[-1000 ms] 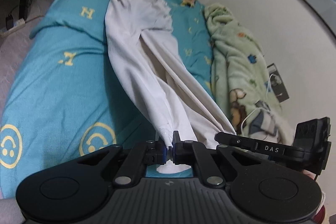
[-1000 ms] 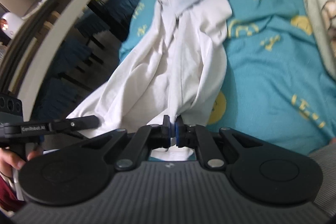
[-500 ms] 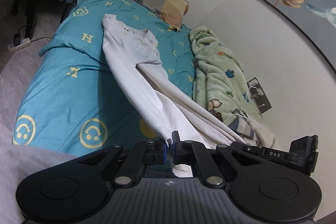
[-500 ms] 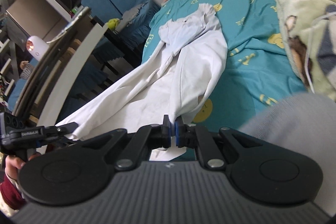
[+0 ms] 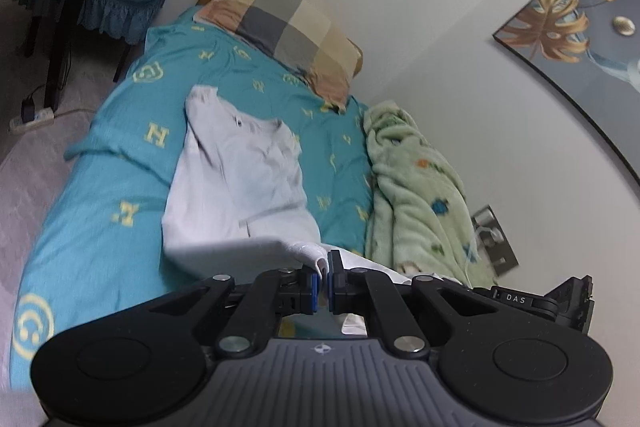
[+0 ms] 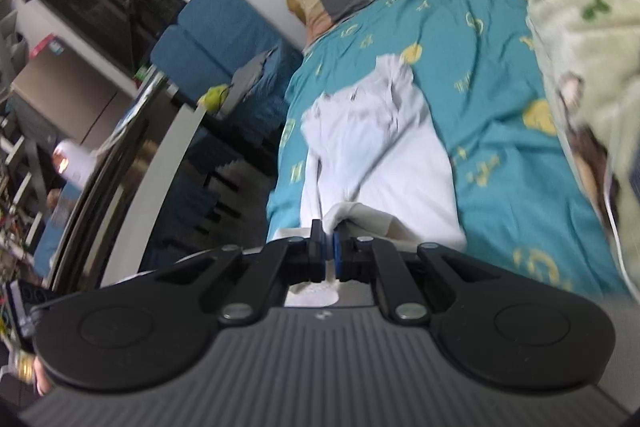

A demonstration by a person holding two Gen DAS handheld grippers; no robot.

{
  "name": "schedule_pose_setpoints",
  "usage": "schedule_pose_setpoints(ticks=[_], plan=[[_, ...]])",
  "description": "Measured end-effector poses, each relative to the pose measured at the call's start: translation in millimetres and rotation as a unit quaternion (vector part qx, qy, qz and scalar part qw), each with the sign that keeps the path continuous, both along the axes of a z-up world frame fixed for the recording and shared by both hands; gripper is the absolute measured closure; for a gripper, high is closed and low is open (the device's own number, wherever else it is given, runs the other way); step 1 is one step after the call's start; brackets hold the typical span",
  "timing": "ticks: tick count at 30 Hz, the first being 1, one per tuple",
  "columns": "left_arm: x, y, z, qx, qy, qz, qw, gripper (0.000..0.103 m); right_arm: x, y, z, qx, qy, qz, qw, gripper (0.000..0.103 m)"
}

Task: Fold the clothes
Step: 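Open the left gripper and lay the folded hem flat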

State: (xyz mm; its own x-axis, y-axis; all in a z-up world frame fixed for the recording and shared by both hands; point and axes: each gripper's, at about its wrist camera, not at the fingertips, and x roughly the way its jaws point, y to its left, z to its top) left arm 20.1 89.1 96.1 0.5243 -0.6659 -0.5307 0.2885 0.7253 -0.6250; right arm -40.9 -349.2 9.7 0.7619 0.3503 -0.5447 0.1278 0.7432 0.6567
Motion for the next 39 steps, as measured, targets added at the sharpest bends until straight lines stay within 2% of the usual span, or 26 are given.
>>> schedule_pose_setpoints(ticks=[5,8,15,19,21,24,26,28,30,32,33,34,36,37,39], plan=[[97.7,-20.8,-15.8,0.014,0.0,0.016,0.9998,0.098,85.8,-18.7,-16.9,0.0,0.027,-0.03,0.999,0.096],[155.3,-30.5,-38.0,0.035,0.012,0.025,0.999,0.098,134.7,-29.9,-38.6,0.001,0.05,-0.052,0.997,0.096],[276.2,-50.6,-134.4,0.082,0.047,0.028,0.9951,0.098,229.2,-46.0,-113.7,0.003,0.086,-0.068,0.994,0.096],[317.0,-58.5,-192.7,0.104,0.075,0.021,0.9915,0.098,264.1,-46.0,-152.1,-0.009,0.11,-0.06,0.992,0.096],[328.2,-59.9,-213.0,0.105,0.086,0.019,0.9905,0.097,274.6,-44.4,-165.4,-0.019,0.117,-0.053,0.991,0.095],[315.6,-65.2,-209.9,0.124,0.075,0.014,0.9894,0.096,282.8,-39.3,-174.1,-0.038,0.125,-0.037,0.991,0.095],[306.7,-68.8,-207.3,0.136,0.067,0.011,0.9884,0.088,284.2,-34.1,-170.7,-0.056,0.121,-0.025,0.991,0.094],[297.7,-72.3,-204.7,0.149,0.058,0.008,0.9871,0.067,283.1,-30.5,-163.7,-0.072,0.116,-0.018,0.99,0.093],[288.8,-75.9,-202.1,0.161,0.05,0.005,0.9856,0.058,279.3,-25.7,-154.4,-0.093,0.111,-0.009,0.989,0.092],[279.9,-79.5,-199.5,0.174,0.042,0.002,0.9839,0.054,268.8,-19.0,-141.3,-0.118,0.1,0.0,0.988,0.09],[270.5,-82.9,-196.5,0.179,0.04,0.002,0.983,0.053,263.1,-15.7,-134.6,-0.129,0.094,0.004,0.987,0.083],[259.4,-86.7,-192.0,0.183,0.036,-0.001,0.9824,0.051,255.2,-12.4,-127.6,-0.134,0.086,0.006,0.987,0.07],[237.3,-95.1,-182.2,0.195,0.022,-0.004,0.9805,0.045,236.3,-6.2,-113.0,-0.139,0.063,0.008,0.988,0.051],[225.5,-98.9,-176.5,0.2,0.014,-0.006,0.9796,0.04,226.1,-3.2,-105.8,-0.142,0.053,0.007,0.988,0.046],[202.4,-106.4,-165.2,0.209,0.0,-0.01,0.9778,0.036,207.1,3.3,-92.2,-0.149,0.037,0.01,0.988,0.044]])
